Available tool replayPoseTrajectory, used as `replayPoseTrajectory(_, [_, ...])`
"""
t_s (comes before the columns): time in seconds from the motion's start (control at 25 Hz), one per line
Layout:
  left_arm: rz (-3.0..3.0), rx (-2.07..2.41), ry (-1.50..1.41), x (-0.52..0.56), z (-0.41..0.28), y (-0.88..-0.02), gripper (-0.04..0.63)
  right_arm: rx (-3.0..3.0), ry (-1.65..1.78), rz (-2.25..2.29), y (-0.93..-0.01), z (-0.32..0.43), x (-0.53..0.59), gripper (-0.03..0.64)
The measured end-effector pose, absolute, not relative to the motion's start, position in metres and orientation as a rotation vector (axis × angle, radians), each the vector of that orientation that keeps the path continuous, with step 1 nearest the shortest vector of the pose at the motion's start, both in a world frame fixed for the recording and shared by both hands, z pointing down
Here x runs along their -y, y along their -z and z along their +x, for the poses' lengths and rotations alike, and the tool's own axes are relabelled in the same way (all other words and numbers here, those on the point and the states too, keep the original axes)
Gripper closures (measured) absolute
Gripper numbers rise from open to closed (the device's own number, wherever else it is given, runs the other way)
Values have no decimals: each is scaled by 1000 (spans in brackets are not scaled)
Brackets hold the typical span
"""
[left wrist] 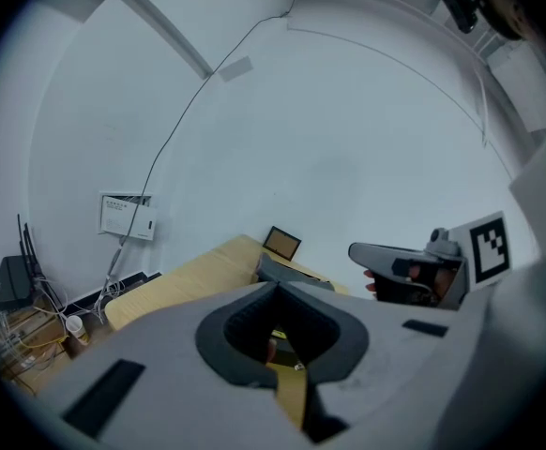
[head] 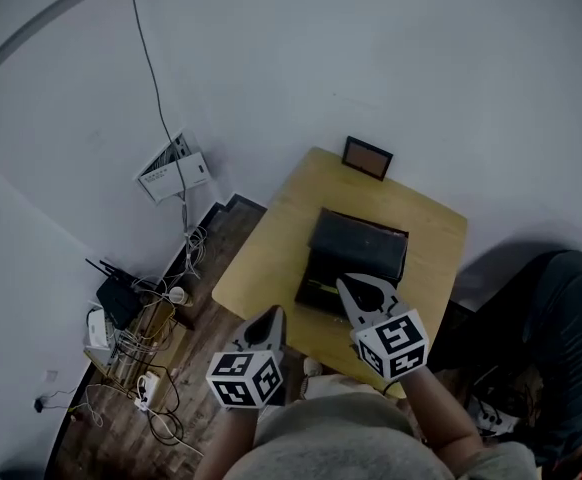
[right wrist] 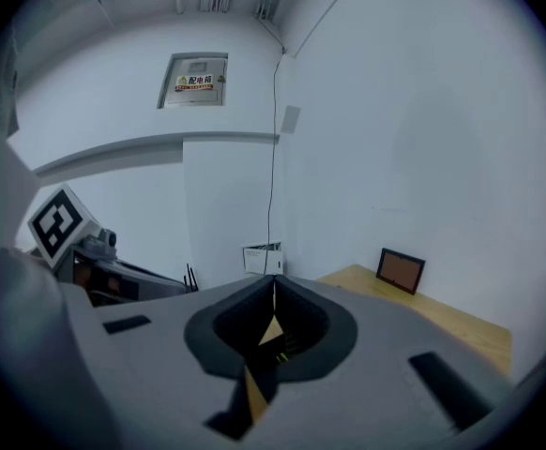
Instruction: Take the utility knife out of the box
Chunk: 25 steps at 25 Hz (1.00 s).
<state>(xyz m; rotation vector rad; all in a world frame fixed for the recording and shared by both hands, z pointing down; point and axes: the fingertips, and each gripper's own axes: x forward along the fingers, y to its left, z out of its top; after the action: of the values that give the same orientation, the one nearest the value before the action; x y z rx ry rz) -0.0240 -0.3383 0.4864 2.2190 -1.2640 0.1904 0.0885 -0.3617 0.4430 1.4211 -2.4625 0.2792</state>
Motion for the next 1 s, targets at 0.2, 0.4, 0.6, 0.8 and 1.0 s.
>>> replayPoseTrajectory(0.2, [2188, 1280, -196, 351, -21, -492, 592, 2400, -318, 1320, -489, 88, 387, 615])
replayPoseTrajectory(0.4, [2162, 1292, -213, 358, -21, -500, 592, 2332, -344, 1212, -541, 88, 407, 615])
replayPoseTrajectory(0.6, [2127, 1309, -230, 360, -24, -511, 591, 2262, -401, 1043, -595, 82, 417, 615])
replayPoseTrajectory(0.8, [2098, 1307, -251, 358, -25, -520, 591, 2198, -411, 898, -636, 74, 420, 615])
replayPoseTrajectory(1.0, [2074, 1313, -262, 359, -27, -524, 591, 2165, -481, 746, -662, 65, 416, 560])
